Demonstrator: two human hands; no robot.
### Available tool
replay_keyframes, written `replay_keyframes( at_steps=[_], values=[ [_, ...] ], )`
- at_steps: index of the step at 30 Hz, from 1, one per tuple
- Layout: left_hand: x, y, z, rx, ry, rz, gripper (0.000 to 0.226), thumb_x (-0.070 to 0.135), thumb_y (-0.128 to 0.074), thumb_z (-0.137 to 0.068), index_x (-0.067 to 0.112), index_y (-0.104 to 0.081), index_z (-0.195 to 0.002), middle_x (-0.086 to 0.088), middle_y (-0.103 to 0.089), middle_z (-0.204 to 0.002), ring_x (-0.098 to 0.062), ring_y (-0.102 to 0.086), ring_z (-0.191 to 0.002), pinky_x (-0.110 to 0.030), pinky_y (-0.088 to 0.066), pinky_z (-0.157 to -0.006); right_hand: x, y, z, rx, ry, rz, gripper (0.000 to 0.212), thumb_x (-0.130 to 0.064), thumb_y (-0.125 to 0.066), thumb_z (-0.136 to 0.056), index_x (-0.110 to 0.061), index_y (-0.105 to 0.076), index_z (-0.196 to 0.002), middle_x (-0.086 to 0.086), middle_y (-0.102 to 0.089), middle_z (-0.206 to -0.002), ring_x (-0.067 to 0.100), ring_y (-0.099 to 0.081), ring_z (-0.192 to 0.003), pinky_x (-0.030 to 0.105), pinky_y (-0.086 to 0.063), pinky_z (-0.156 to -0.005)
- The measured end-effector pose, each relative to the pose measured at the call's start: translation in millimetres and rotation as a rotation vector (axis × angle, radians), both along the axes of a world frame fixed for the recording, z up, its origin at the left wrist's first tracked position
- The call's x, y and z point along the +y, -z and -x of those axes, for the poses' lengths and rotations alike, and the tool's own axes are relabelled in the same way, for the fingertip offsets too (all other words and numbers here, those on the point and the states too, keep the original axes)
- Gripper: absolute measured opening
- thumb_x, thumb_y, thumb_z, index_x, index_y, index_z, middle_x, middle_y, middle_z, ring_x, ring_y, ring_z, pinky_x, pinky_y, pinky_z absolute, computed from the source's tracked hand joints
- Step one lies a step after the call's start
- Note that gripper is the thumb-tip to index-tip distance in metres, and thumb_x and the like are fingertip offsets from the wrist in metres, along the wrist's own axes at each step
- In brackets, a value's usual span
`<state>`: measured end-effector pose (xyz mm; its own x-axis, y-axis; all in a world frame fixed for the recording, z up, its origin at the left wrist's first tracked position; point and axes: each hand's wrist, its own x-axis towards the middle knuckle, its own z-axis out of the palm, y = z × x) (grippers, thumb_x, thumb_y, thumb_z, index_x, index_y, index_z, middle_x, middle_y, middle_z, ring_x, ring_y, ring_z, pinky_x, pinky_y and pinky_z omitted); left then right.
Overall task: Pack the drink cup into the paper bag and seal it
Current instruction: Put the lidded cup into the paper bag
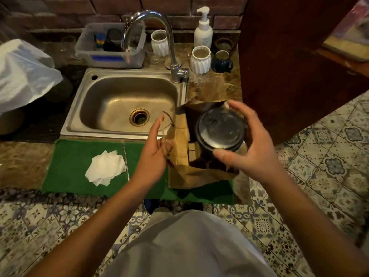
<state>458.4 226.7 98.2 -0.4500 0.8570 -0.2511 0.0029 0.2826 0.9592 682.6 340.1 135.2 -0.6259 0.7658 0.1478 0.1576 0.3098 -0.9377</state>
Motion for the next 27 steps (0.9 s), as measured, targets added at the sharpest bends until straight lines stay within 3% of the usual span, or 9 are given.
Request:
replay_keyframes(
  at_steps=[3,7,9,12,15,17,20,24,27],
  values=[
    [-4,-4,0,0.067,0.007,0.019,0.061,0.012,-0.047,-0.108,0.053,-0.034,-0.150,0.013,-0.069,-0.070,-0.010,-0.069,-0.063,-0.027,-0.059,-0.057,1,2,-3,-0.204,-0.128,-0.084,0.097,-0.057,-0.087,-0.068,-0.038,-0.044,-0.152,-0.030,-0.054,-0.142,-0.004,-0.054,-0.133,0.025,-0.049,-0.108],
    [-8,-16,1,0.182,0.074,0.047,0.061,0.010,-0.046,-0.107,0.064,-0.040,-0.134,0.015,-0.072,-0.071,-0.015,-0.064,-0.043,-0.024,-0.049,-0.038,11,-7,-4,-0.383,-0.251,-0.122,0.098,-0.066,-0.084,-0.064,-0.042,-0.042,-0.149,-0.033,-0.055,-0.135,-0.009,-0.055,-0.126,0.026,-0.051,-0.106],
    [-8,-23,-1,0.257,0.098,0.066,0.068,0.008,-0.048,-0.104,0.072,-0.038,-0.124,0.021,-0.074,-0.081,-0.013,-0.064,-0.044,-0.022,-0.049,-0.039,16,-12,-2,-0.451,-0.322,-0.149,0.101,-0.065,-0.083,-0.065,-0.040,-0.039,-0.152,-0.025,-0.057,-0.139,-0.004,-0.058,-0.125,0.027,-0.053,-0.104],
    [-8,-31,1,0.343,0.090,0.105,0.078,0.007,-0.053,-0.098,0.081,-0.033,-0.113,0.009,-0.076,-0.091,-0.016,-0.071,-0.058,-0.037,-0.060,-0.050,26,-17,9,-0.548,-0.417,-0.211,0.104,-0.061,-0.085,-0.067,-0.035,-0.038,-0.156,-0.011,-0.059,-0.145,0.008,-0.059,-0.127,0.030,-0.053,-0.103],
    [-7,-34,8,0.390,0.068,0.138,0.070,0.008,-0.055,-0.096,0.068,-0.038,-0.128,0.005,-0.069,-0.085,-0.031,-0.070,-0.065,-0.054,-0.061,-0.061,36,-18,25,-0.654,-0.468,-0.288,0.099,-0.056,-0.089,-0.068,-0.030,-0.044,-0.152,-0.005,-0.064,-0.138,0.014,-0.061,-0.121,0.035,-0.054,-0.098],
    [-7,-34,13,0.428,0.055,0.152,0.069,0.007,-0.055,-0.095,0.056,-0.035,-0.140,-0.007,-0.069,-0.083,-0.039,-0.067,-0.067,-0.058,-0.059,-0.062,39,-17,39,-0.726,-0.501,-0.337,0.096,-0.061,-0.087,-0.067,-0.030,-0.044,-0.148,-0.005,-0.068,-0.130,0.017,-0.065,-0.112,0.037,-0.056,-0.091],
    [-7,-35,18,0.507,0.061,0.162,0.072,0.008,-0.057,-0.093,0.047,-0.031,-0.148,-0.016,-0.066,-0.079,-0.036,-0.064,-0.064,-0.059,-0.057,-0.062,42,-11,67,-0.813,-0.546,-0.372,0.098,-0.064,-0.084,-0.067,-0.028,-0.042,-0.147,-0.001,-0.067,-0.127,0.020,-0.065,-0.108,0.041,-0.057,-0.089],
    [-12,-34,26,0.512,0.035,0.172,0.075,0.008,-0.060,-0.091,0.045,-0.030,-0.149,-0.009,-0.062,-0.073,-0.030,-0.065,-0.065,-0.058,-0.057,-0.064,44,12,105,-0.903,-0.603,-0.324,0.102,-0.051,-0.089,-0.072,-0.023,-0.036,-0.154,0.007,-0.059,-0.143,0.029,-0.058,-0.126,0.045,-0.052,-0.103],
    [-14,-33,35,0.507,0.000,0.172,0.075,0.010,-0.060,-0.089,0.046,-0.030,-0.147,-0.006,-0.063,-0.072,-0.028,-0.065,-0.064,-0.058,-0.057,-0.065,40,32,122,-0.947,-0.589,-0.305,0.104,-0.048,-0.089,-0.073,-0.022,-0.033,-0.157,0.010,-0.057,-0.146,0.032,-0.057,-0.129,0.044,-0.052,-0.104]
  ],
)
